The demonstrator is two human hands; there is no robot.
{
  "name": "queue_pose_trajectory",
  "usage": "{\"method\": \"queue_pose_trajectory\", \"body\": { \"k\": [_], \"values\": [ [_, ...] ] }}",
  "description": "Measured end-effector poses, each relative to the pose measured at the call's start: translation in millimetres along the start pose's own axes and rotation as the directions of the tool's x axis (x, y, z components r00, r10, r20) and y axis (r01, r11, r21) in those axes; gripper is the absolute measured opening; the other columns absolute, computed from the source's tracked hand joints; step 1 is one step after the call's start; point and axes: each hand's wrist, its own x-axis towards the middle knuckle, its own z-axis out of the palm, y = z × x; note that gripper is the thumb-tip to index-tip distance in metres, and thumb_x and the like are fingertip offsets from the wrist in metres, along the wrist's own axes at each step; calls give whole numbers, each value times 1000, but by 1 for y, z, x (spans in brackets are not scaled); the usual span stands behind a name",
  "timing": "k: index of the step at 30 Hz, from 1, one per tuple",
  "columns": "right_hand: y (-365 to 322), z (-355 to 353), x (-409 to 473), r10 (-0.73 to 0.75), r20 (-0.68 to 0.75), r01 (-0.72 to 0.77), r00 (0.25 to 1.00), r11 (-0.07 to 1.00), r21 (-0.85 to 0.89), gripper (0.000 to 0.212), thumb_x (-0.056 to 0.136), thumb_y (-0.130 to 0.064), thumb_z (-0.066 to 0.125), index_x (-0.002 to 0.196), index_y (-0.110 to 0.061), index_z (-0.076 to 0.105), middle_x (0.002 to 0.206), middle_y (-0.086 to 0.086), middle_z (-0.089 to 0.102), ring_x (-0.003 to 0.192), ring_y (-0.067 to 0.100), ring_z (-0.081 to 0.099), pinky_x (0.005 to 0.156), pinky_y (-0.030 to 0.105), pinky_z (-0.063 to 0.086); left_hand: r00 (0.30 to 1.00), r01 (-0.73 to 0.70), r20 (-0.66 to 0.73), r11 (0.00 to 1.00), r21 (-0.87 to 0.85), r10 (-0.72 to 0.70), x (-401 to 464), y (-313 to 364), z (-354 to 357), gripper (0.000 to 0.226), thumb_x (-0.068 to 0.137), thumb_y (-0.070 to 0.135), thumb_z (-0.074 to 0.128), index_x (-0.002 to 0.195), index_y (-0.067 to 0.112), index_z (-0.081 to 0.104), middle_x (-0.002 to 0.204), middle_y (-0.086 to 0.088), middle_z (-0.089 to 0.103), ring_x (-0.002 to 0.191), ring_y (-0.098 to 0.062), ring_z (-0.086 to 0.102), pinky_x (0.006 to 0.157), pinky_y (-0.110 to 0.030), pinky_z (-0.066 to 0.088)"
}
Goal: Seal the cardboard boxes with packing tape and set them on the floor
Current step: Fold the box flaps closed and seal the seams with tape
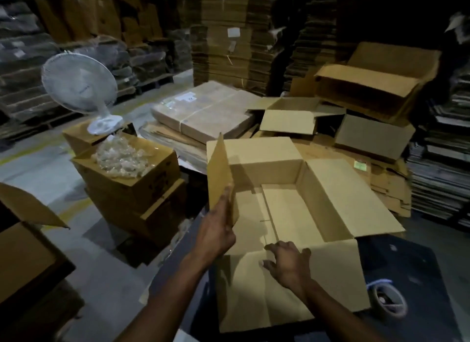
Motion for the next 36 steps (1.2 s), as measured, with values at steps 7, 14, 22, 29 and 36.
{"method": "queue_pose_trajectory", "body": {
  "k": [7,14,22,29,36],
  "values": [
    [47,0,3,518,-235,-225,823,676,702,47,84,-46,70,126,-25,67,121,7,67,107,31,64,92,45,54,938,-124,342,975,183,56,-2,-26,68,95,81,59,36,166,25,12,174,-2,2,161,-22,4,128,-55,7],
    [169,-34,8,810,153,-155,566,-77,985,71,85,-29,78,143,-12,41,130,12,62,115,30,62,82,37,50,916,-292,389,833,470,101,-34,-43,127,105,88,90,15,167,22,7,173,-13,-10,160,-30,-11,121,-66,-13],
    [182,-32,-9,575,-112,-10,810,204,979,70,74,-18,68,142,-18,53,125,0,66,111,17,61,91,38,50,930,-252,363,822,511,60,-74,-16,156,123,79,93,37,166,17,-3,169,-23,-17,157,-36,-20,117,-74,-9],
    [219,-10,-30,-197,38,196,980,980,38,108,68,-82,57,160,-39,20,169,-1,12,152,31,11,118,63,19,948,-105,315,908,405,-31,-73,-5,149,115,81,92,23,166,22,-7,174,-3,-9,160,-19,-11,124,-58,-12],
    [233,-5,-51,-357,346,468,867,822,-325,172,28,-99,65,153,-34,-33,152,19,-49,141,44,-43,111,71,-20,948,-66,304,876,477,-94,-75,3,149,105,90,82,38,167,22,-2,174,-8,-9,160,-25,-10,125,-59,-3]
  ]
}}
